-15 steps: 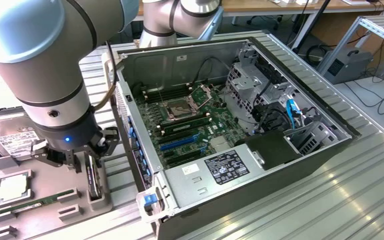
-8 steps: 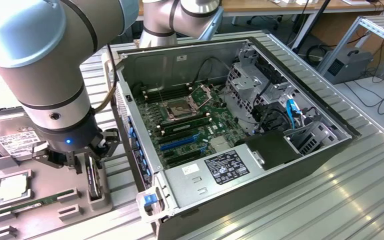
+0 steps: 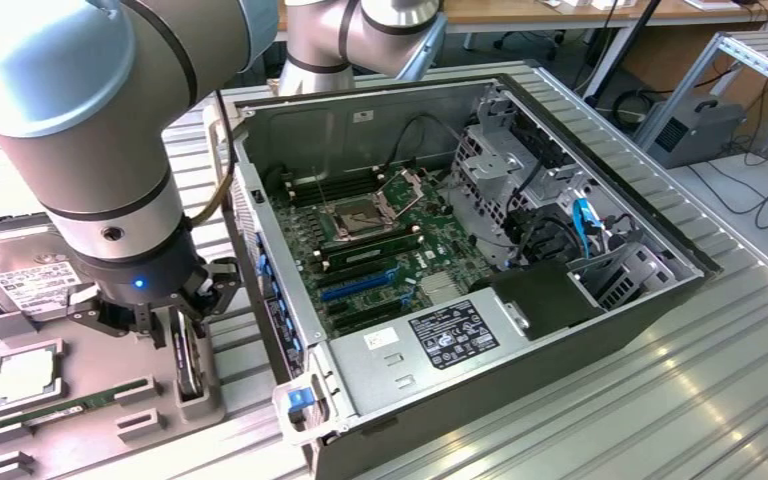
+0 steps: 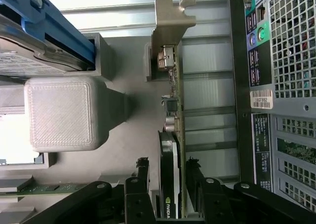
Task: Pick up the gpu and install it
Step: 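Pick up the gpu and move the gpu toward the slot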
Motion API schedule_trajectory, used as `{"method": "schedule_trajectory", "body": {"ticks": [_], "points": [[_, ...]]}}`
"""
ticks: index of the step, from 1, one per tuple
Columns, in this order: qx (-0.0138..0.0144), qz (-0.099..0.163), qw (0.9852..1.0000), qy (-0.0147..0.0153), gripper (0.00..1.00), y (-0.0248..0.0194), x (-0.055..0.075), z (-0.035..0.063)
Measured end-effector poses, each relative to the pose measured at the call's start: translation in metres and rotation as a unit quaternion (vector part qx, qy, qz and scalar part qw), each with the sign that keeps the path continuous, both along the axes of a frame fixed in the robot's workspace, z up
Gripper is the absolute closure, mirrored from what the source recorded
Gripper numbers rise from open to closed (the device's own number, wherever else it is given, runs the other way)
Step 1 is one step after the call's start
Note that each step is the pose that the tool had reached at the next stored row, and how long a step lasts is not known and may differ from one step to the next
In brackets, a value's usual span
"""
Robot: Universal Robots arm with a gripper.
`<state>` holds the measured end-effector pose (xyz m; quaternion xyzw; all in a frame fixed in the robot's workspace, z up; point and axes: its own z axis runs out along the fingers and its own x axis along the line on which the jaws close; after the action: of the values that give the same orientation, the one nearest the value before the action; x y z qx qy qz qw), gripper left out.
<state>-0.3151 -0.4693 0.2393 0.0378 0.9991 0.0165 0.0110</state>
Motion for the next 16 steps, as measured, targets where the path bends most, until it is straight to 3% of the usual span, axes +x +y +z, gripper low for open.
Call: {"method": "schedule_trajectory", "body": {"ticks": [5, 16], "points": [[0.0000, 0.000, 1.0000, 0.0000, 0.56, 0.0019, -0.0001, -0.0015], [-0.0001, 0.000, 1.0000, 0.0001, 0.56, 0.0011, 0.0015, -0.0023]]}}
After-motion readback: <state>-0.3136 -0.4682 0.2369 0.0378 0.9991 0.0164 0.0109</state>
